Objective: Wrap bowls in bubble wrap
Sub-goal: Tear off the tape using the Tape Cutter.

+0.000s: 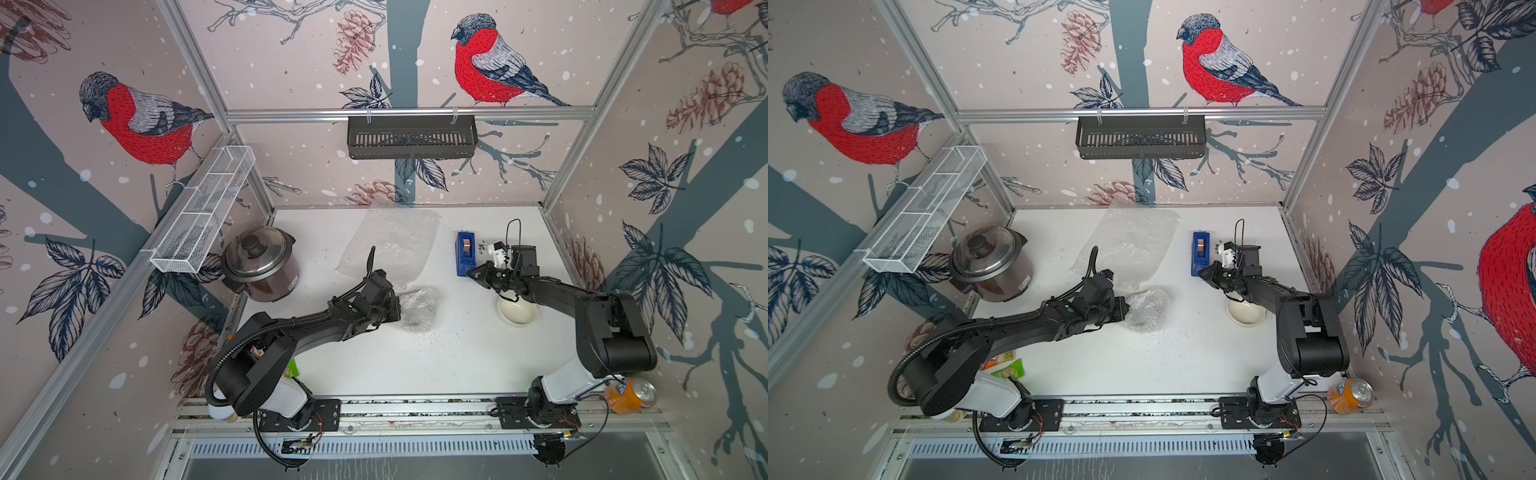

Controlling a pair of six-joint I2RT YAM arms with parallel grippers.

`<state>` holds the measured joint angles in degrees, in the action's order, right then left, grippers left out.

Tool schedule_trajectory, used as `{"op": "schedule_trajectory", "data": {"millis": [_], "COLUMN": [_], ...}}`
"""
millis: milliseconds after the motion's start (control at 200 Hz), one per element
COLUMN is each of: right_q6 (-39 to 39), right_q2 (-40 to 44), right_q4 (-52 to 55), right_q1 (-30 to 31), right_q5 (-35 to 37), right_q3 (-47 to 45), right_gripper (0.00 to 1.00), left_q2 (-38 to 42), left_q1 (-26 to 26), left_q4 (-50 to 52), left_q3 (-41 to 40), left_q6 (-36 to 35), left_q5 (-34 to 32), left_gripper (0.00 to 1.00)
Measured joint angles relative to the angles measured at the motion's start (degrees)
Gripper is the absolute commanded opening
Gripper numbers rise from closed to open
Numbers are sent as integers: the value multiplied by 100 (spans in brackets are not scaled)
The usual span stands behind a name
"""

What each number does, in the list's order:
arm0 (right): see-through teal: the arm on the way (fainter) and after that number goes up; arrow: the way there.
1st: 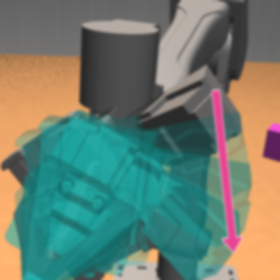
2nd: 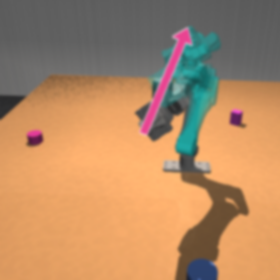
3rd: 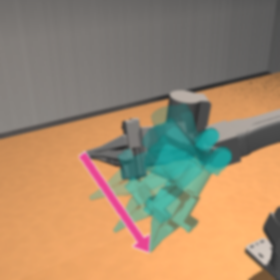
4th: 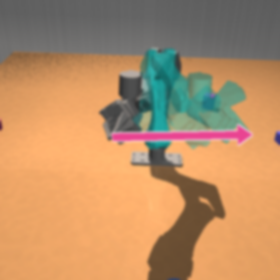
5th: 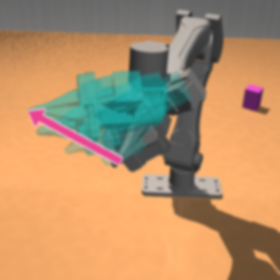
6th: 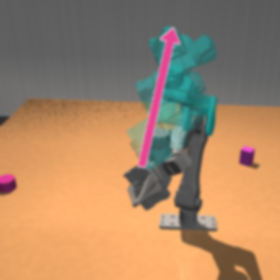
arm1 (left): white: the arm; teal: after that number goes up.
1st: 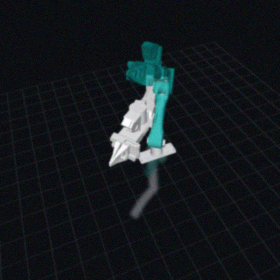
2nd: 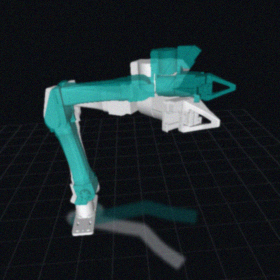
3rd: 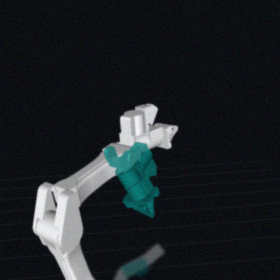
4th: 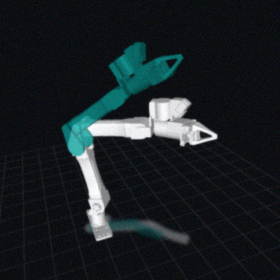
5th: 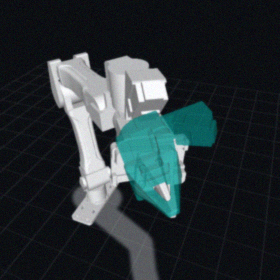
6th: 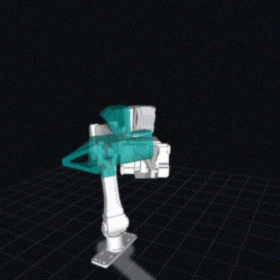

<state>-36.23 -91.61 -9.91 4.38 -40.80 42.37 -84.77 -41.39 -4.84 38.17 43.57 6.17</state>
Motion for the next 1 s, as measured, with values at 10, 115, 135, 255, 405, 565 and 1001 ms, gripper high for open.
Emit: {"op": "schedule_trajectory", "data": {"millis": [10, 115, 135, 255, 405, 565, 1001], "right_q6": [0, 0, 0, 31, 122, 238, 343], "right_q2": [4, 35, 37, -39, -317, -529, -295], "right_q4": [2, -4, -4, 0, -57, -59, 212], "right_q1": [0, 0, 0, 4, 17, 37, 96], "right_q5": [9, 42, 46, 66, 219, 461, 1121], "right_q3": [-2, -15, -17, -17, -4, 120, 160], "right_gripper": [0, 0, 0, 0, 0, 0, 0], "left_q2": [0, 0, -2, -22, -28, -26, -37], "left_q1": [0, 0, 0, 0, 0, 0, -2], "left_q4": [0, 0, 0, -4, -7, -4, -39], "left_q3": [0, 2, 2, 4, 4, 4, -13], "left_q6": [0, 0, 0, 2, 4, 4, 9], "left_q5": [0, 0, 0, -7, -7, -7, -11], "left_gripper": [0, 0, 0, 0, 0, 0, 0]}}
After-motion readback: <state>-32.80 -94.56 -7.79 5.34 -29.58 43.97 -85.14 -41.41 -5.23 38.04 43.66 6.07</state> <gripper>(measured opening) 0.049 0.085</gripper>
